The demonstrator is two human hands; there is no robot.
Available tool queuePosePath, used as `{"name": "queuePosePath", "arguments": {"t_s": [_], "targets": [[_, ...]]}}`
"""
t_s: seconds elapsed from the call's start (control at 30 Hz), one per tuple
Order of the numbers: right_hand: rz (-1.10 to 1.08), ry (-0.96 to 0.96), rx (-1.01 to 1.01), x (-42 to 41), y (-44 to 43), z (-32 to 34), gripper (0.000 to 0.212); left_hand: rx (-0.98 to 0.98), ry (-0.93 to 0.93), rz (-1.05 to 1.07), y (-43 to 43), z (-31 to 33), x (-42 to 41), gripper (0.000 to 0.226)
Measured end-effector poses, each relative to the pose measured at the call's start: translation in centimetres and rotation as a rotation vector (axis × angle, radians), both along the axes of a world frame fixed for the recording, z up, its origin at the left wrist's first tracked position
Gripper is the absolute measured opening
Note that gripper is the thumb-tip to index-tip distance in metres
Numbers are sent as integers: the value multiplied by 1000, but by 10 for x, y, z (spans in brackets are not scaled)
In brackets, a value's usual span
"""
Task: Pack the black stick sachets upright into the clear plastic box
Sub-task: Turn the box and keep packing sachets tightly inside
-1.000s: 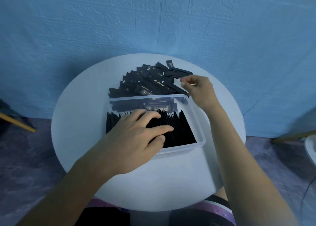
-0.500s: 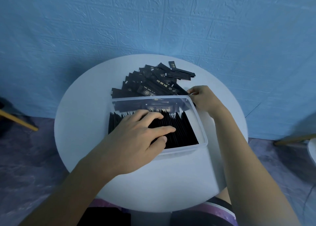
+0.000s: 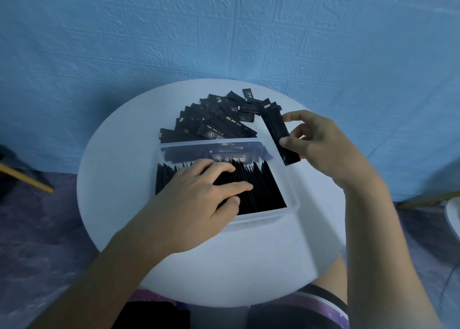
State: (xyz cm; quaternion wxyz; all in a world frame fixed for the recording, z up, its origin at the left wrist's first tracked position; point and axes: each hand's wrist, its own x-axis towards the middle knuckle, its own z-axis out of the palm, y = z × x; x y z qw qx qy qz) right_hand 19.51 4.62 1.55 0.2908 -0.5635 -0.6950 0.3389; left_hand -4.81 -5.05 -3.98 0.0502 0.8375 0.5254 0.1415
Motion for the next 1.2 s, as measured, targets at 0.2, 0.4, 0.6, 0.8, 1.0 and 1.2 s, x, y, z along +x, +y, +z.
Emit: {"name": "queuePosePath", "arguments": {"t_s": [0.2,0.4,0.6,0.8,1.0,1.2], "targets": [[50,-128,-65,-19,-37,8,2,9,-7,5,0,-1,1,49],[3,-603,52,-49,-55,-6,17,20,-8,13,1,-3,1,48],[116,-659,-18,-55,-61,-6,18,51,-34,20,3,-6,2,46],[129,-699,-70,-58,-60,-1,17,49,-41,17,2,-4,2,47],[158,-706,-150,-57,-50,3,15,34,-37,17,1,-3,2,47],[181,-630,-220,-59,-40,5,23,24,-25,14,2,-2,2,47]]}}
